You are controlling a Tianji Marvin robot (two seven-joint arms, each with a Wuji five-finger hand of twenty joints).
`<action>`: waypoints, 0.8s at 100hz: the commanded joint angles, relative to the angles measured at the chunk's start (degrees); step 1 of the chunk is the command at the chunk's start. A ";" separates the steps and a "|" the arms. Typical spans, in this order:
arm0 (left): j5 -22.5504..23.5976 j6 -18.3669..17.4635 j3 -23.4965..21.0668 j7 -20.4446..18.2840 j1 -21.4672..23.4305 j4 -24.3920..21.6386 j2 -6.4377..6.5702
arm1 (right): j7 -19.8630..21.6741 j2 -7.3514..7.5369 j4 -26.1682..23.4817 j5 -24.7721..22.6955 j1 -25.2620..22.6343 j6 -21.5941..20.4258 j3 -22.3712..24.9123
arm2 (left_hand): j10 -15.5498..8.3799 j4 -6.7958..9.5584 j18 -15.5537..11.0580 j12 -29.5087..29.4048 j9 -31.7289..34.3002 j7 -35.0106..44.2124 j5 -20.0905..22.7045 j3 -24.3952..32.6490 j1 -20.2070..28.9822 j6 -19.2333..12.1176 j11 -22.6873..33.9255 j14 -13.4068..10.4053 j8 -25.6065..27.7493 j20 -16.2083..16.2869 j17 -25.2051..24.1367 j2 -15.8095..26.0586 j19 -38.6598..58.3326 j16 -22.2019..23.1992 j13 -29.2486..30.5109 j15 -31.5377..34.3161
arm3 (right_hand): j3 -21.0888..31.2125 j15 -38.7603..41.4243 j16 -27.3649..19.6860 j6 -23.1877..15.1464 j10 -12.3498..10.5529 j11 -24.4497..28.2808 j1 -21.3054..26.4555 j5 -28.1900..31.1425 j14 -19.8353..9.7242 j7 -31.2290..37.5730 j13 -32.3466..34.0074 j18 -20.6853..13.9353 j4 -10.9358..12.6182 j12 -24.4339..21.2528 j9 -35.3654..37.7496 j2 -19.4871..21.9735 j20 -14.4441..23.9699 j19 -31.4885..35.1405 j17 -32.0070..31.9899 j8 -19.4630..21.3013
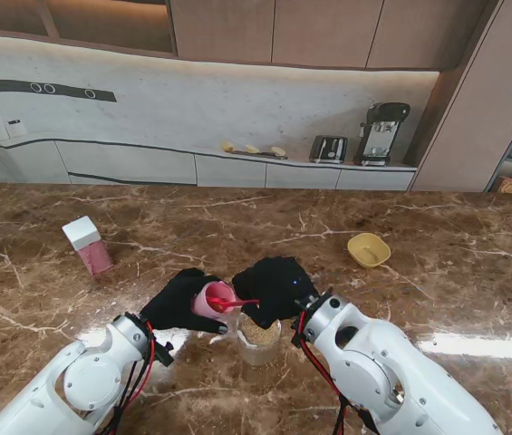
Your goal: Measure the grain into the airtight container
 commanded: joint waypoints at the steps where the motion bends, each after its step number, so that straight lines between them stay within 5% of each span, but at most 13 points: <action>1: -0.12 0.38 0.09 0.06 0.56 -0.22 -0.16 | 0.32 0.48 0.51 -1.37 -0.48 0.46 -0.22 | -6.32 -2.14 -0.25 0.98 6.13 8.50 10.58 17.12 6.11 -15.47 1.37 -1.18 1.26 0.33 -1.08 11.03 -1.51 -0.36 -1.15 -1.90 | 9.30 2.71 1.79 -6.16 -1.38 3.05 1.32 3.40 -2.54 3.81 2.55 1.40 2.13 0.00 2.74 -1.03 -0.59 4.96 2.39 1.32; 28: -0.02 0.45 -0.15 -0.02 0.75 -0.51 -0.13 | -11.26 0.60 3.87 -9.59 1.32 -2.10 -1.66 | -6.40 -2.14 -0.23 0.96 6.13 8.46 10.56 17.18 6.06 -15.55 1.34 -1.24 1.29 0.34 -1.10 11.02 -1.48 -0.39 -1.12 -1.95 | 9.30 2.45 1.74 -6.80 -1.87 2.98 1.02 3.32 -2.97 3.64 2.57 1.04 1.99 -0.14 2.73 -0.81 -0.61 4.85 2.38 1.53; 80: 0.02 -0.09 -0.34 0.31 0.80 -0.57 -0.19 | -10.58 0.72 6.83 -8.79 3.88 -3.05 -5.88 | -6.31 -2.16 -0.25 0.98 6.11 8.45 10.56 17.21 6.06 -15.51 1.32 -1.23 1.30 0.33 -1.09 11.02 -1.52 -0.42 -1.15 -2.07 | 9.30 2.06 1.64 -7.31 -2.01 2.73 0.79 3.15 -3.09 3.32 2.58 0.80 1.71 -0.28 2.71 -0.51 -0.80 4.36 2.30 1.98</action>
